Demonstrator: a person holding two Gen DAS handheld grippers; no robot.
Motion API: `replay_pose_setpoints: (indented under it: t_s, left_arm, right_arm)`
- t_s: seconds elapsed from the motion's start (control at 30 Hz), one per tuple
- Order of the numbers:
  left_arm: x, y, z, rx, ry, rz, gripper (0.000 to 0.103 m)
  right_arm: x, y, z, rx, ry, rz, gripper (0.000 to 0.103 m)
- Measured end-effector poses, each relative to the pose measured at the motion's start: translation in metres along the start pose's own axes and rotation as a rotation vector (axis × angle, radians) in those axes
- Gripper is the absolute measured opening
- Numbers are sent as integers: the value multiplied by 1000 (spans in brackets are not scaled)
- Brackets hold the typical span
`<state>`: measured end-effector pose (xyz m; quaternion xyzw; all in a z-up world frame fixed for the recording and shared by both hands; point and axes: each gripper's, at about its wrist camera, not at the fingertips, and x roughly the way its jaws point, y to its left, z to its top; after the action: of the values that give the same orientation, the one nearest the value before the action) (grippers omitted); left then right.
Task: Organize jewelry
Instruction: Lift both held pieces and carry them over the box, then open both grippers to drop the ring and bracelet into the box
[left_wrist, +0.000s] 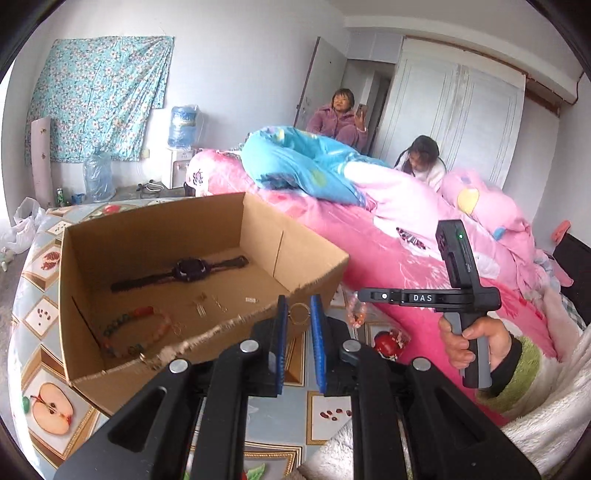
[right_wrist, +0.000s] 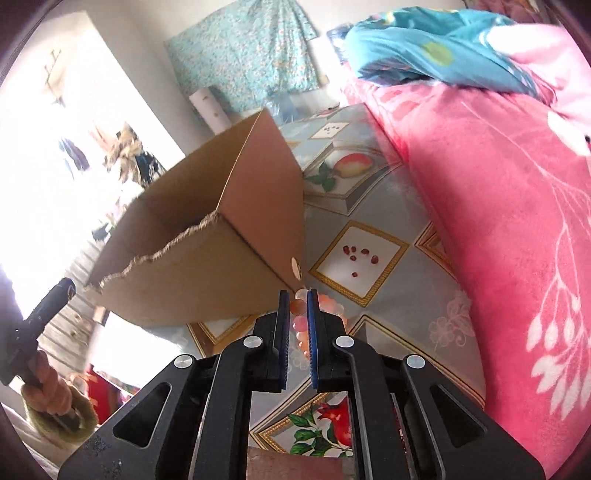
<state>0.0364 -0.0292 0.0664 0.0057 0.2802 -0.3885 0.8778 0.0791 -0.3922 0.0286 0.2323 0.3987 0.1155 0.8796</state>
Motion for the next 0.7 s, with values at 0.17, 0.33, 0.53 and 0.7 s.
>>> replay_pose_setpoints:
  t_s: [0.17,0.33,0.53,0.7]
  left_arm:
    - [1,16,26,-6,8,9,12]
    - [32,46,48,-95,132,-54,12]
    - [89,84,64,-242,388,-111,12]
    - [135,101,57,-293,611,-84,12]
  right_arm:
    - [-24,-13,16,65,-89,63,7]
    - [-43,3,48,7,-170,97,7]
    - [-50,42,84,-129,-209,186,7]
    - [-23,73,101,-222,-156,254,7]
